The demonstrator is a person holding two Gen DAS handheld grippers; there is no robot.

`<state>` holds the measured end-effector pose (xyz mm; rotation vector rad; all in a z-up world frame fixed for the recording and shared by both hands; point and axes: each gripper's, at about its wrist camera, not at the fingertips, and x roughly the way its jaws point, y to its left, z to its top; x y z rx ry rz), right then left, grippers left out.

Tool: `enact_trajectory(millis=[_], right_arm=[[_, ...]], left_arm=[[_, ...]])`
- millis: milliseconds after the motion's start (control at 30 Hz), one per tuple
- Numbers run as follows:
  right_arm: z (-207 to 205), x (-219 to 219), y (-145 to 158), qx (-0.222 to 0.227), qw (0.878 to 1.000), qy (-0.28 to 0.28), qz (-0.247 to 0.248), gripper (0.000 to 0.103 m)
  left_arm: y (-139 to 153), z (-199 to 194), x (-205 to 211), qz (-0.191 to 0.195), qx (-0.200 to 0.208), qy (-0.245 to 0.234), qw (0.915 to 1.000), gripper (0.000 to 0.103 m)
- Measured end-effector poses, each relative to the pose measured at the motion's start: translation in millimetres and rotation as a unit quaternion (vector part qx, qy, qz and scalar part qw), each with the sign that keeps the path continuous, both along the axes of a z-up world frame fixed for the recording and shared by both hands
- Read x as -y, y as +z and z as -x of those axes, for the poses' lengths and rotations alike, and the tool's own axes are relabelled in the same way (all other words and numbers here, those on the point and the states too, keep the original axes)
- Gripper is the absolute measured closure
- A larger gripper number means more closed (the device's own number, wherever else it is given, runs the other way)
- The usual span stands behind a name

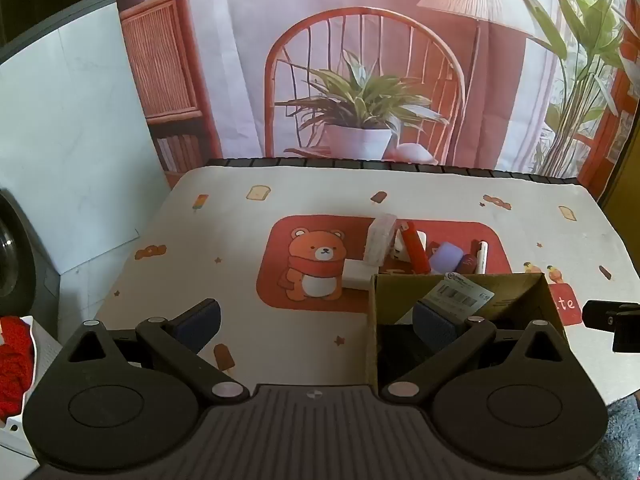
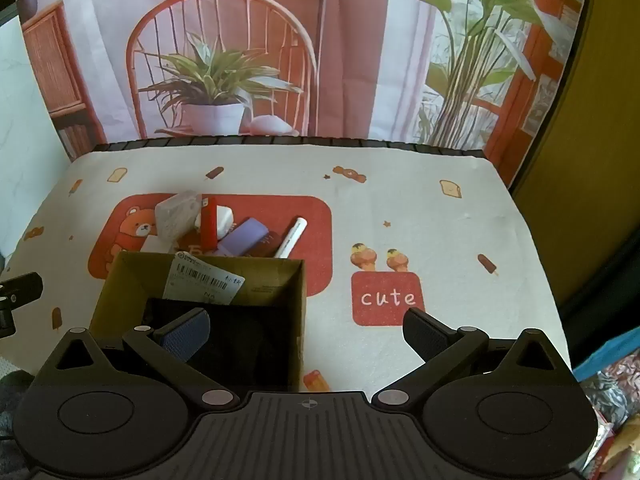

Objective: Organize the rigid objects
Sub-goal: 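Move the left tool toward the clear plastic case beside the box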

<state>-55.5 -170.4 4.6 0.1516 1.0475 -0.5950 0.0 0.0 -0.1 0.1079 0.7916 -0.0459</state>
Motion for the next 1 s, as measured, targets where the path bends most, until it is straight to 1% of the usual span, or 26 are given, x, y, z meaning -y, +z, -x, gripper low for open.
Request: enact_trajectory(millis=[433, 467, 667, 767, 1000], right_arm=[[-0.2, 0.0, -0.6, 0.000, 1.000, 0.000, 0.000, 0.000], [0.0, -0.3, -0.9, 0.000, 1.000, 0.000, 0.000, 0.000], [-0.8, 1.0, 0.8, -0.001, 1.000, 0.000, 0.000, 0.000], [0.1, -1.8, -5.6, -0.002, 1.000, 0.001, 0.000, 0.000], [-0.3, -1.2, -7.5, -0.002, 1.000, 0.002, -0.005, 0.000]], left_arm=[[-2.8, -4.6, 0.8, 0.002, -0.003, 0.001, 1.0000, 0.000], [-1.2, 1.5, 0.5, 0.001, -0.002, 0.001, 1.0000, 0.000], [-0.9, 2.5, -0.2, 0.000, 0.000, 0.000, 1.0000, 0.000], [-0.6, 2.0, -0.1, 0.000, 0.001, 0.001, 1.0000, 0.000], [-0.5, 1.9, -0.2, 0.002, -0.002, 0.001, 1.0000, 0.000]])
